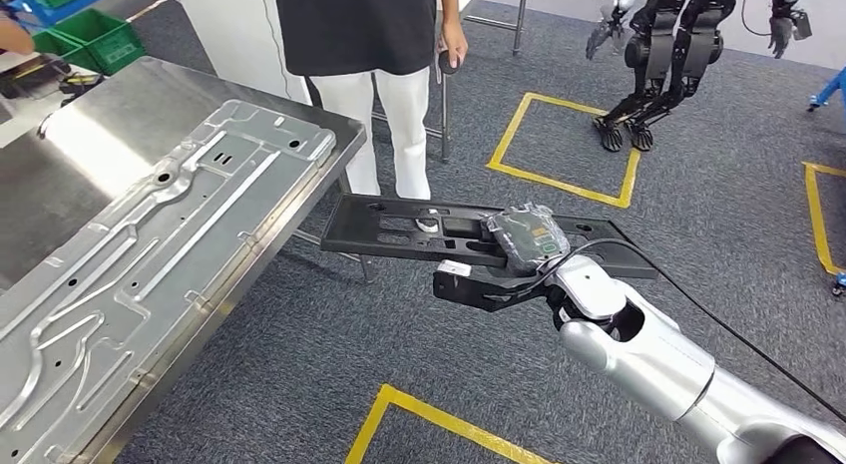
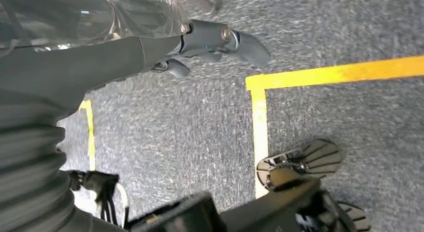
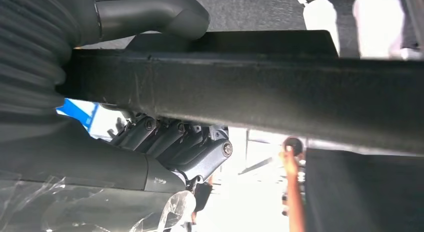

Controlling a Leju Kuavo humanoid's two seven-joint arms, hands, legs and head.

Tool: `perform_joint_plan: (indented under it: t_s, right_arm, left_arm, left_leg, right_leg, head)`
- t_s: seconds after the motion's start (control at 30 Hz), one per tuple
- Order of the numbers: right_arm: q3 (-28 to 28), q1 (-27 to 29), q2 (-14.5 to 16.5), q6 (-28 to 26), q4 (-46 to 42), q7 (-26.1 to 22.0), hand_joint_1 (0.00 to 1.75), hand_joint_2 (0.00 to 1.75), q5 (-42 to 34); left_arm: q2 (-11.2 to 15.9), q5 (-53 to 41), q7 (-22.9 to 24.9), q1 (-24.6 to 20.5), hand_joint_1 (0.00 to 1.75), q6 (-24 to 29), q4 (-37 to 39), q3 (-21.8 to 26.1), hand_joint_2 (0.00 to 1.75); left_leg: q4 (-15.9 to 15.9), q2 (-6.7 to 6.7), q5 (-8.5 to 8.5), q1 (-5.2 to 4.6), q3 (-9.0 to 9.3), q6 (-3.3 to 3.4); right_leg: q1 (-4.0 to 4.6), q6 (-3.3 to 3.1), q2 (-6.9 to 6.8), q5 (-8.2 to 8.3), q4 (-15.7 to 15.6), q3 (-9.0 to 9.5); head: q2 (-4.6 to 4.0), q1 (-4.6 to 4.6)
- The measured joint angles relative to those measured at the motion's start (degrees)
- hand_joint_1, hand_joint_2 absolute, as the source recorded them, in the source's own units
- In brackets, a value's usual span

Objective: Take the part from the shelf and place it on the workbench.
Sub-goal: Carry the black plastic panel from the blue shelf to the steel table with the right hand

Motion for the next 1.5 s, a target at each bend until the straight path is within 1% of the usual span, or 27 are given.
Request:
perform_joint_plan:
  t_s: [0.07, 0.1, 0.13, 0.17, 0.2, 0.23, 0.27, 0.3, 0.33, 0.37, 0.4, 0.43, 0.47, 0.87, 0.97, 1.07, 1.1, 1.17, 1.2, 1.23, 1.27, 1.33, 1.37, 1.4, 1.43, 1.47, 1.5]
  right_arm:
    - [0.05, -0.37, 0.12, 0.00, 0.37, -0.31, 1.75, 1.75, 0.19]
    - [0.11, -0.54, 0.17, 0.01, 0.55, -0.44, 1.75, 1.75, 0.32]
    - [0.19, -0.65, 0.30, 0.02, 0.72, -0.56, 1.75, 1.75, 0.46]
    - [0.26, -0.74, 0.49, 0.03, 0.86, -0.65, 1.75, 1.75, 0.57]
    - [0.31, -0.80, 0.67, 0.03, 1.00, -0.68, 1.75, 1.75, 0.64]
    - [0.34, -0.92, 0.84, 0.03, 1.14, -0.71, 1.75, 1.75, 0.73]
    - [0.34, -1.08, 0.95, 0.03, 1.27, -0.72, 1.75, 1.75, 0.83]
    - [0.33, -1.22, 0.99, 0.02, 1.39, -0.75, 1.75, 1.75, 0.92]
    - [0.32, -1.30, 1.01, 0.02, 1.51, -0.79, 1.75, 1.75, 0.98]
    - [0.33, -1.33, 1.02, 0.02, 1.63, -0.85, 1.75, 1.75, 1.01]
    - [0.35, -1.34, 1.03, 0.02, 1.74, -0.90, 1.75, 1.75, 1.00]
    - [0.37, -1.34, 1.03, 0.03, 1.84, -0.93, 1.75, 1.75, 1.00]
    - [0.39, -1.33, 1.04, 0.03, 1.89, -0.95, 1.75, 1.75, 1.00]
    - [0.40, -1.34, 1.04, 0.03, 1.92, -0.97, 1.75, 1.75, 1.00]
    - [0.40, -1.35, 1.08, 0.04, 2.02, -1.08, 1.75, 1.75, 1.00]
    - [0.40, -1.66, 1.28, 0.19, 2.13, -1.40, 1.75, 1.75, 0.96]
    - [0.39, -1.90, 1.34, 0.28, 2.16, -1.58, 1.75, 1.75, 0.83]
    - [0.38, -2.30, 1.42, 0.56, 2.29, -1.90, 1.75, 1.75, 0.48]
    - [0.38, -2.50, 1.55, 0.73, 2.39, -2.09, 1.75, 1.75, 0.23]
    - [0.36, -2.65, 1.66, 0.84, 2.52, -2.21, 1.75, 1.75, 0.11]
    - [0.37, -2.77, 1.76, 0.93, 2.73, -2.32, 1.75, 1.75, -0.01]
    - [0.33, -3.40, 1.69, 1.60, 3.29, -3.49, 1.75, 1.75, -1.61]
    - [0.35, -3.68, 1.62, 1.93, 3.52, -4.06, 1.75, 1.75, -2.40]
    - [0.34, -4.05, 1.58, 2.25, 3.66, -4.61, 1.75, 1.75, -3.19]
    - [0.32, -4.23, 1.59, 2.27, 3.67, -4.63, 1.75, 1.75, -3.20]
    - [0.29, -4.46, 1.59, 2.30, 3.67, -4.65, 1.75, 1.75, -3.22]
    - [0.26, -4.68, 1.57, 2.33, 3.68, -4.64, 1.75, 1.75, -3.23]
  left_arm:
    - [0.01, 0.01, -0.04, -0.08, 0.00, 0.03, 0.00, 0.00, 1.75]
    - [0.01, 0.01, -0.08, -0.16, 0.00, 0.05, 0.00, 0.01, 1.75]
    - [0.02, 0.01, -0.14, -0.20, 0.00, 0.07, 0.00, 0.01, 1.75]
    - [0.02, 0.01, -0.21, -0.21, 0.00, 0.09, 0.00, 0.01, 1.75]
    - [0.04, 0.01, -0.27, -0.12, 0.00, 0.10, 0.00, 0.02, 1.75]
    - [0.02, 0.01, -0.31, 0.02, 0.00, 0.10, -0.01, 0.01, 1.75]
    - [-0.01, 0.01, -0.34, 0.14, 0.00, 0.11, -0.01, 0.01, 1.75]
    - [-0.03, 0.01, -0.36, 0.19, 0.00, 0.11, -0.02, 0.01, 1.75]
    - [-0.08, 0.00, -0.39, 0.18, 0.00, 0.11, -0.02, 0.00, 1.75]
    - [-0.09, 0.00, -0.42, 0.12, 0.00, 0.10, -0.02, 0.00, 1.75]
    - [-0.09, 0.00, -0.44, 0.07, 0.00, 0.09, -0.02, 0.00, 1.75]
    - [-0.10, 0.00, -0.45, 0.06, 0.00, 0.07, -0.02, 0.00, 1.75]
    - [-0.10, 0.00, -0.45, 0.07, 0.00, 0.05, -0.02, 0.00, 1.75]
    - [-0.11, 0.00, -0.46, 0.09, 0.00, 0.05, -0.02, 0.00, 1.75]
    - [-0.11, 0.01, -0.49, 0.10, 0.00, 0.05, -0.02, 0.02, 1.75]
    - [-0.11, -0.01, -0.50, 0.12, 0.00, 0.03, -0.02, 0.02, 1.75]
    - [-0.08, -0.01, -0.50, 0.02, 0.00, 0.02, -0.02, 0.02, 1.75]
    - [-0.01, -0.02, -0.50, -0.31, 0.00, 0.01, -0.02, 0.02, 1.75]
    - [0.02, -0.02, -0.50, -0.46, 0.00, -0.01, -0.02, 0.02, 1.75]
    - [-0.05, -0.03, -0.50, -0.44, 0.00, -0.01, -0.03, 0.02, 1.75]
    - [-0.17, -0.03, -0.49, -0.48, 0.00, -0.05, -0.03, 0.02, 1.75]
    - [-0.44, -0.06, -0.44, -0.37, 0.00, -0.32, -0.04, 0.03, 1.75]
    - [-0.51, -0.05, -0.39, -0.27, 0.00, -0.45, -0.04, 0.04, 1.75]
    - [-0.50, -0.06, -0.33, 0.01, 0.00, -0.56, -0.04, 0.03, 1.75]
    - [-0.52, -0.06, -0.28, 0.26, 0.00, -0.57, -0.04, 0.03, 1.75]
    - [-0.55, -0.07, -0.24, 0.43, 0.00, -0.59, -0.04, 0.03, 1.75]
    - [-0.58, -0.08, -0.22, 0.50, 0.00, -0.60, -0.04, 0.02, 1.75]
  left_leg:
    - [1.13, -1.54, -0.62, 0.32, -0.47, -0.72]
    - [1.78, -2.14, -0.85, 0.43, -0.95, -1.08]
    - [2.18, -2.73, -0.92, 0.50, -1.45, -1.39]
    - [2.37, -3.33, -0.84, 0.62, -1.87, -1.62]
    - [2.27, -3.88, -0.72, 0.76, -2.13, -1.81]
    - [2.51, -3.43, -0.93, 0.71, -2.46, -2.07]
    - [3.76, -2.26, -1.68, 0.67, -3.15, -2.36]
    - [6.40, -0.59, -3.01, 0.61, -4.44, -2.68]
    - [10.36, 1.31, -4.77, 0.59, -6.34, -3.01]
    - [14.91, 2.35, -6.53, 0.72, -8.58, -3.25]
    - [18.72, 2.86, -7.83, 0.83, -10.51, -3.40]
    - [21.21, 3.05, -8.58, 0.90, -11.80, -3.47]
    - [22.34, 3.10, -8.85, 0.92, -12.41, -3.48]
    - [22.62, 3.10, -8.84, 0.93, -12.59, -3.48]
    - [21.76, 3.11, -8.02, 0.91, -12.34, -3.38]
    - [11.46, 4.19, -2.92, 0.38, -7.09, -2.39]
    - [6.93, 5.68, -1.32, -0.29, -4.72, -1.80]
    - [2.43, 7.84, -0.39, -1.39, -2.52, -0.85]
    - [0.78, 8.43, -0.21, -1.89, -1.84, -0.30]
    - [-0.18, 7.61, 0.13, -1.73, -1.21, 0.11]
    - [-1.08, 5.96, 0.49, -1.48, -0.55, 0.55]
    - [-0.67, 0.12, -0.02, -0.49, 0.25, 0.25]
    - [0.30, -2.52, -0.62, -0.17, -0.09, -0.13]
    - [1.42, -3.86, -1.38, 0.04, -0.52, -0.67]
    - [2.20, -2.86, -1.91, 0.01, -0.93, -0.96]
    - [4.14, -1.28, -3.07, 0.04, -1.81, -1.36]
    - [7.52, 0.64, -4.89, 0.12, -3.35, -1.81]
  right_leg:
    - [-0.91, 0.63, 2.97, 3.91, -8.67, 3.91]
    - [-1.24, 0.72, 4.34, 4.79, -11.41, 5.15]
    - [-1.37, 0.64, 5.25, 4.97, -12.81, 5.75]
    - [-1.21, 0.31, 4.98, 4.76, -13.09, 5.87]
    - [-1.10, -0.07, 4.12, 4.80, -13.01, 5.80]
    - [-1.03, -0.42, 3.36, 4.78, -13.09, 5.85]
    - [-1.05, -0.79, 2.52, 4.79, -13.20, 5.93]
    - [-1.08, -1.08, 1.71, 4.79, -13.31, 6.04]
    - [-0.95, -1.29, 0.94, 4.75, -13.36, 6.13]
    - [-0.87, -1.44, 0.07, 4.68, -13.38, 6.17]
    - [-0.78, -1.52, -0.63, 4.62, -13.38, 6.18]
    - [-0.74, -1.56, -1.13, 4.56, -13.38, 6.19]
    - [-0.72, -1.58, -1.42, 4.53, -13.38, 6.19]
    - [-0.70, -1.60, -1.56, 4.52, -13.38, 6.20]
    - [-0.63, -1.60, -2.21, 4.42, -13.39, 6.28]
    - [-0.41, -1.59, -3.78, 4.04, -13.48, 6.96]
    - [-0.32, -1.49, -4.50, 3.91, -13.71, 7.39]
    - [-0.21, -1.16, -5.81, 3.83, -14.27, 7.98]
    - [-0.12, -0.90, -6.77, 3.81, -14.67, 8.33]
    - [-0.09, -0.68, -6.50, 3.46, -14.55, 8.50]
    - [0.00, -0.42, -5.17, 1.55, -9.78, 6.15]
    - [-0.42, -0.09, 0.51, 2.78, -9.39, 4.75]
    - [-0.62, -0.13, 2.29, 3.75, -9.50, 3.99]
    - [-0.91, -0.29, 2.82, 6.27, -14.24, 5.77]
    - [-0.92, -0.63, 2.05, 6.24, -14.27, 5.81]
    - [-0.96, -0.89, 1.34, 6.24, -14.32, 5.85]
    - [-0.97, -1.07, 0.63, 6.21, -14.34, 5.89]
  head:
    - [0.00, 0.01]
    - [0.00, 0.02]
    - [0.00, 0.00]
    - [0.00, -0.04]
    - [0.01, -0.03]
    - [0.01, -0.09]
    - [0.01, -0.16]
    - [0.01, -0.23]
    - [0.00, -0.31]
    - [0.00, -0.35]
    - [0.00, -0.35]
    - [0.00, -0.35]
    - [0.00, -0.35]
    - [0.00, -0.35]
    - [0.00, -0.36]
    - [0.00, -0.37]
    - [0.00, -0.38]
    - [0.00, -0.39]
    - [0.00, -0.40]
    - [0.00, -0.33]
    - [0.00, -0.25]
    - [0.00, -0.04]
    - [0.00, -0.02]
    - [0.00, 0.01]
    - [0.00, -0.04]
    - [0.00, -0.12]
    - [0.00, -0.19]
